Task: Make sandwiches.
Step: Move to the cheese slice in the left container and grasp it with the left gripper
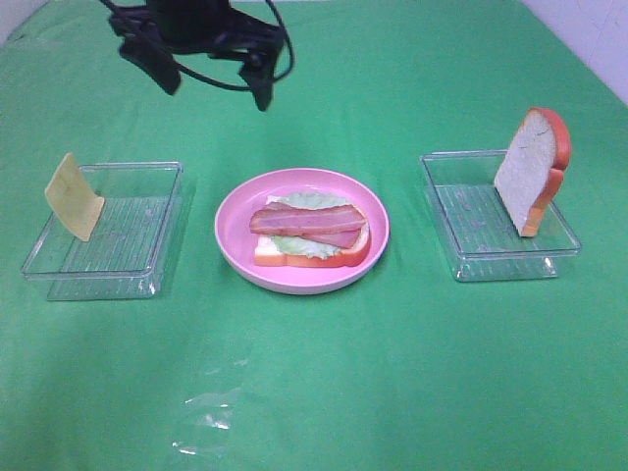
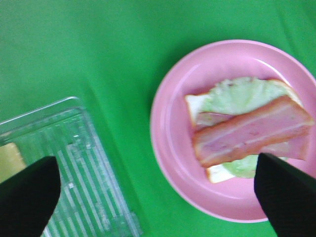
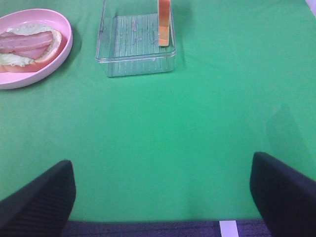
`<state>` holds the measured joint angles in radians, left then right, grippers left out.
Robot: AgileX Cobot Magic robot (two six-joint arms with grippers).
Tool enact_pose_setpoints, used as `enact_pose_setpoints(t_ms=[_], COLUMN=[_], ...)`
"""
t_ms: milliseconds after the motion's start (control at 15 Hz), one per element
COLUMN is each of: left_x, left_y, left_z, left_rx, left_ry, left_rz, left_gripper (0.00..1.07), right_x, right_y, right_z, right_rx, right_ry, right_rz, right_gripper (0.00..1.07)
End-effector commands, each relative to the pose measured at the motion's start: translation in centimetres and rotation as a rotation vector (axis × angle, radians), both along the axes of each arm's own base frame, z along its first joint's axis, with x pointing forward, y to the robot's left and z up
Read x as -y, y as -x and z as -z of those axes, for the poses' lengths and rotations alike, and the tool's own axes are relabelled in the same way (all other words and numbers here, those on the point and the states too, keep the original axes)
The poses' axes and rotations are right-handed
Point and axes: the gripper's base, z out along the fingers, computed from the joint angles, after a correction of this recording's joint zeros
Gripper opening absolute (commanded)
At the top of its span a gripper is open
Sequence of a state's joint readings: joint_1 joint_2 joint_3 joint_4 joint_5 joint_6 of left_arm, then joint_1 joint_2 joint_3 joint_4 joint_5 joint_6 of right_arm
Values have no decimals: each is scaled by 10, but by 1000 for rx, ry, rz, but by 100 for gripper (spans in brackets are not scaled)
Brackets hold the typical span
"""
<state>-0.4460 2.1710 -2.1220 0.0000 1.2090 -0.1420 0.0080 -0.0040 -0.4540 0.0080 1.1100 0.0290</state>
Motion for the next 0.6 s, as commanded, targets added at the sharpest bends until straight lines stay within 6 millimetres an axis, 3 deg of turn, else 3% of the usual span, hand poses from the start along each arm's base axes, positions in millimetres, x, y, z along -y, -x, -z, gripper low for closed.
enact_pose_setpoints(t_ms=[67,267,400,600], left_x=[-67,-136,-169,-194], left_y=[4,0,-1,-1], left_z=[-12,-8,7,33], left_rx=[-98,-139,-193,-272], left_ry=[-59,-74,-87,-100], left_rz=[-116,-235,-286,-323], left_gripper=[102,102,101,100], right_x=[0,0,0,0], right_y=[3,3,3,3], right_z=[0,0,0,0], right_rx=[36,36,36,36], right_ry=[8,8,8,8], right_rz=[-5,-5,-5,-5], right_gripper=[92,92,92,92])
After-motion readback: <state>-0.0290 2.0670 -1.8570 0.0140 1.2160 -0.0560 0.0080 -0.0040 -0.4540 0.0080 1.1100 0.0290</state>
